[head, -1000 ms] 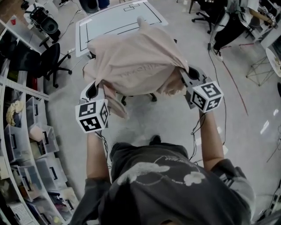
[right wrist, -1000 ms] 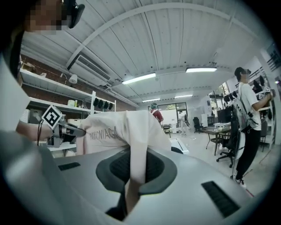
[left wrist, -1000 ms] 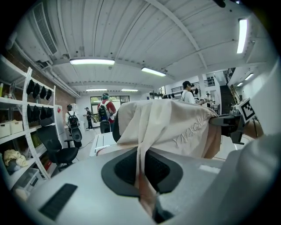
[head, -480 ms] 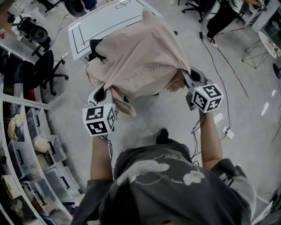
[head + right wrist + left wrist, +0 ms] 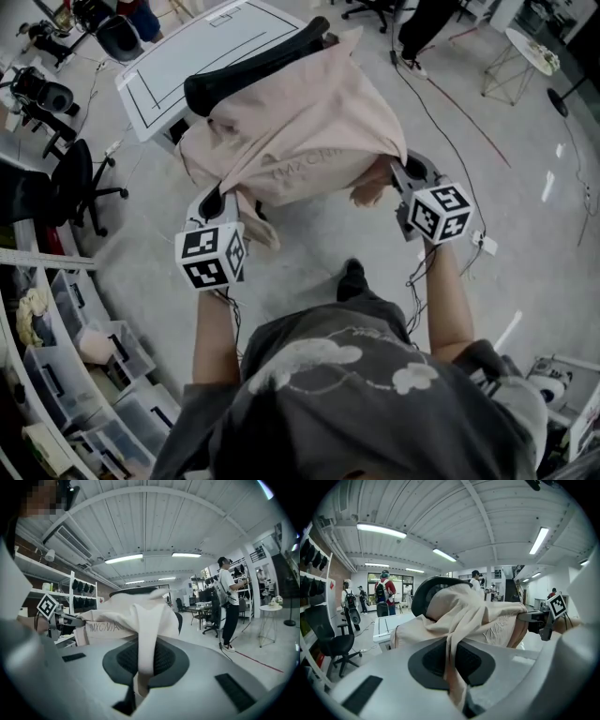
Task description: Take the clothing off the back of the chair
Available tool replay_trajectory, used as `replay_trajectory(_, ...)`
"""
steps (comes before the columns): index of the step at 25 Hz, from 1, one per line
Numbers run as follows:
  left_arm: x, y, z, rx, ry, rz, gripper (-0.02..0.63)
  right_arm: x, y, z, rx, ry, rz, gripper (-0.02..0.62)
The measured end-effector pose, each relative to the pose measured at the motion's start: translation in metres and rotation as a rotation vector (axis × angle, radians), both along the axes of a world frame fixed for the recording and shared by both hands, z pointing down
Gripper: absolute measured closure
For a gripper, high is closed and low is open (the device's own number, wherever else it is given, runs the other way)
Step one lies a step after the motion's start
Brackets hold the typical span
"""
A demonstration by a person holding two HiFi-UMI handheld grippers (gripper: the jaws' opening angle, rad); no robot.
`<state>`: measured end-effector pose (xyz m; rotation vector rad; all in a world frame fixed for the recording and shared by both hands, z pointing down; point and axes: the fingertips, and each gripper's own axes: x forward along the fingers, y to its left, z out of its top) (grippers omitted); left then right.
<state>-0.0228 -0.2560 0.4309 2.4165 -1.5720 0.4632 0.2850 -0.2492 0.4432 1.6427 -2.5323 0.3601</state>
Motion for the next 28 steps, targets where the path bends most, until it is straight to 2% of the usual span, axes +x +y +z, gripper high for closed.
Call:
replay_trajectory(8,-0.014,0.025,0.003,0.013,0.050,0.104,0.600,-0.020,0.062,0.016,-0.050,0.051,0.109,0.598)
replay_trajectory(15,-0.035,0.059,0.007,0.013,0.097,0.185,0.600,-0.047,0.106,0.027,-0.077,0.055,0.169,0.598)
replay_trajectory(21,-0.059,0.089,0.006,0.008,0.135,0.244,0.600,-0.072,0.135,0.008,-0.038,0.082,0.246,0.598)
replay_trajectory(28,-0.079,0.121,0.011,-0.018,0.176,0.331,0.600,-0.096,0.188,-0.020,0.026,0.068,0.343,0.598)
